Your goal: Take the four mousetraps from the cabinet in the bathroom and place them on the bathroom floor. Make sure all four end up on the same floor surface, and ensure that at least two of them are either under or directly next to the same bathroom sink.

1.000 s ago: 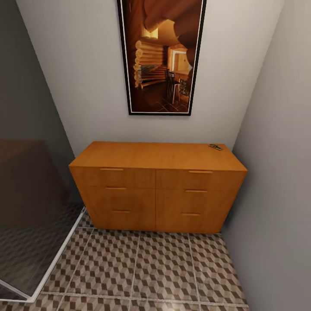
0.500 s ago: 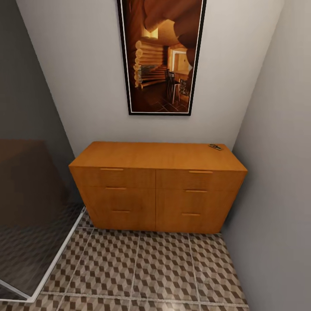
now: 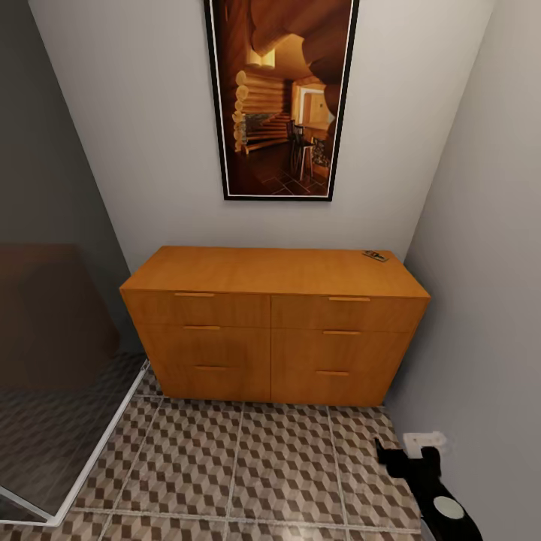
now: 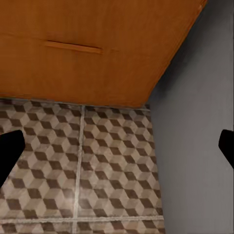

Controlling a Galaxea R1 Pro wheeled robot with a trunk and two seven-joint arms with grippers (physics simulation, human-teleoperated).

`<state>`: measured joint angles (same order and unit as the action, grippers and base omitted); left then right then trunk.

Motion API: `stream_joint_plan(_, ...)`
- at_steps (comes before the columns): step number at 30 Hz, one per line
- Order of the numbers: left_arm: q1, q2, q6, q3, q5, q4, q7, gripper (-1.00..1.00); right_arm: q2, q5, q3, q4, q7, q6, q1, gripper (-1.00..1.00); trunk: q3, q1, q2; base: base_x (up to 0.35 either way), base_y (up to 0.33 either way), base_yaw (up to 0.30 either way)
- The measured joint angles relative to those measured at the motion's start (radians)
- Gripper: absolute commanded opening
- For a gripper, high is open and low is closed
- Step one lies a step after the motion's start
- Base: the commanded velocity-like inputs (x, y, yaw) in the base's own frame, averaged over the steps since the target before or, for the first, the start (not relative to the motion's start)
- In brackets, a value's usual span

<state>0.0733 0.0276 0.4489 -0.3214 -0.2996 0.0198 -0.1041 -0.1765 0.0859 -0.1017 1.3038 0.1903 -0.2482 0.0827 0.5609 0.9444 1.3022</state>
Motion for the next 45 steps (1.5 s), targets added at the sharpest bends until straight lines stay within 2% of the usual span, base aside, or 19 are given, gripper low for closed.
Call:
stream_joint_plan(2,0.0,0.0,0.0,-0.001,0.0,0.0,0.0,-1.0,-0.038,0.001,0.001,0.114,0.002,-0.137,0.049,1.0,0.0,0.0,0.0,0.0,0.0,0.0)
stream_joint_plan(5,0.0,0.0,0.0,-0.001,0.0,0.0,0.0,-1.0,-0.093,0.005,0.014,0.198,-0.001,-0.281,0.128,1.0,0.0,0.0,0.0,0.0,0.0,0.0)
stream_joint_plan(7,0.0,0.0,0.0,-0.001,0.0,0.0,0.0,-1.0,-0.112,0.006,0.036,0.222,-0.013,-0.342,0.179,1.0,0.0,0.0,0.0,0.0,0.0,0.0)
stream_joint_plan(11,0.0,0.0,0.0,-0.001,0.0,-0.001,0.0,-1.0,-0.128,0.008,0.102,0.237,-0.062,-0.445,0.279,1.0,0.0,0.0,0.0,0.0,0.0,0.0)
stream_joint_plan(12,0.0,0.0,0.0,-0.001,0.0,-0.001,0.0,-1.0,-0.133,0.007,0.128,0.24,-0.09,-0.498,0.322,1.0,0.0,0.0,0.0,0.0,0.0,0.0)
stream_joint_plan(14,0.0,0.0,-0.001,-0.001,0.0,-0.001,0.0,-1.0,-0.139,0.007,0.152,0.239,-0.126,-0.582,0.394,1.0,0.0,0.0,0.0,0.0,0.0,0.0)
stream_joint_plan(16,0.0,0.0,-0.001,-0.001,0.0,-0.001,0.0,-1.0,-0.141,0.007,0.161,0.236,-0.143,-0.633,0.447,1.0,0.0,0.0,0.0,0.0,0.0,0.0)
stream_joint_plan(17,0.0,0.0,-0.001,-0.001,0.0,-0.002,0.0,-1.0,-0.143,0.007,0.167,0.231,-0.154,-0.667,0.497,1.0,0.0,0.0,0.0,0.0,0.0,0.0)
stream_joint_plan(18,0.0,0.0,-0.001,-0.001,0.0,-0.001,0.0,-1.0,-0.143,0.008,0.169,0.227,-0.159,-0.679,0.527,1.0,0.0,0.0,0.0,0.0,0.0,0.0)
stream_joint_plan(22,0.0,0.0,-0.001,-0.001,0.0,-0.003,0.0,-1.0,-0.145,0.013,0.176,0.143,-0.177,-0.717,0.732,1.0,0.0,0.0,0.0,0.0,0.0,0.0)
stream_joint_plan(24,0.0,0.0,-0.001,-0.001,0.0,-0.003,0.0,-1.0,-0.146,0.015,0.176,0.1,-0.193,-0.721,0.793,1.0,0.0,0.0,0.0,0.0,0.0,0.0)
stream_joint_plan(26,0.0,0.0,-0.001,-0.001,0.0,-0.003,0.0,-1.0,-0.146,0.017,0.177,-0.008,-0.269,-0.726,0.9,1.0,0.0,0.0,0.0,0.0,0.0,0.0)
stream_joint_plan(28,0.0,0.0,-0.001,-0.001,0.0,-0.003,0.0,-1.0,-0.147,0.013,0.177,-0.063,-0.329,-0.727,0.949,1.0,0.0,0.0,0.0,0.0,0.0,0.0)
stream_joint_plan(31,0.0,0.0,-0.001,-0.001,0.0,-0.003,0.0,-1.0,-0.15,0.011,0.174,-0.174,-0.476,-0.728,1.033,1.0,0.0,0.0,0.0,0.0,0.0,0.0)
stream_joint_plan(33,0.0,0.0,-0.001,-0.002,0.0,-0.003,0.0,-1.0,-0.148,0.009,0.165,-0.219,-0.555,-0.728,1.062,1.0,0.0,0.0,0.0,0.0,0.0,0.0)
stream_joint_plan(34,0.0,0.0,0.0,-0.002,0.0,-0.003,0.0,-1.0,-0.148,0.007,0.158,-0.226,-0.568,-0.727,1.066,1.0,0.0,0.0,0.0,0.0,0.0,0.0)
stream_joint_plan(36,0.0,0.0,0.0,-0.002,0.0,-0.003,0.0,-1.0,-0.146,0.007,0.136,-0.235,-0.586,-0.727,1.072,1.0,0.0,0.0,0.0,0.0,0.0,0.0)
stream_joint_plan(40,0.0,0.0,0.0,-0.003,0.0,-0.003,0.0,-1.0,-0.144,0.006,0.052,-0.247,-0.612,-0.727,1.08,1.0,0.0,0.0,0.0,0.0,0.0,0.0)
stream_joint_plan(45,0.0,0.0,0.0,-0.003,0.0,-0.003,0.001,-1.0,-0.145,0.002,0.018,-0.249,-0.619,-0.726,1.08,1.0,0.0,0.0,0.0,0.0,0.0,0.0)
